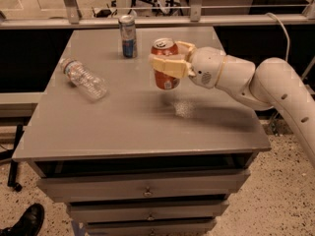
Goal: Place coke can upright
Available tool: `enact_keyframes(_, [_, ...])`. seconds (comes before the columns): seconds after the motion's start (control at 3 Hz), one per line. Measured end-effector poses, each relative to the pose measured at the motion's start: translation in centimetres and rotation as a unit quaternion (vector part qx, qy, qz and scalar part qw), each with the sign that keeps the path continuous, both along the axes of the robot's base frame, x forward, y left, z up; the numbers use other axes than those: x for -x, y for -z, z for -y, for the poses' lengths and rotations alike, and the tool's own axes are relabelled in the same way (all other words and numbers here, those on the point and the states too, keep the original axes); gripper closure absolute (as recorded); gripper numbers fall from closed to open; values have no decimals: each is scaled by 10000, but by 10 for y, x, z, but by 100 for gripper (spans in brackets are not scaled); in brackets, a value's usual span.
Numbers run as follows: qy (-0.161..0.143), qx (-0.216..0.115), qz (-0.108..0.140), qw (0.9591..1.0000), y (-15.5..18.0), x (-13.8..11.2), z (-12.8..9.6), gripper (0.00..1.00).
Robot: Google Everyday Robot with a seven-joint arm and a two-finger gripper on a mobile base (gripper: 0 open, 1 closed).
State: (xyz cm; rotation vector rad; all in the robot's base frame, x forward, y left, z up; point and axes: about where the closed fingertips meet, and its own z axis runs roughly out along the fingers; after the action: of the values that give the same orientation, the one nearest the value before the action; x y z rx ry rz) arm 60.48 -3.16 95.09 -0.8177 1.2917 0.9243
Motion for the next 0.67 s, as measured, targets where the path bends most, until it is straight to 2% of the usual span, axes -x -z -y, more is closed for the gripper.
enact_keyframes(0.67, [-355,225,225,9989,26,11,0,100])
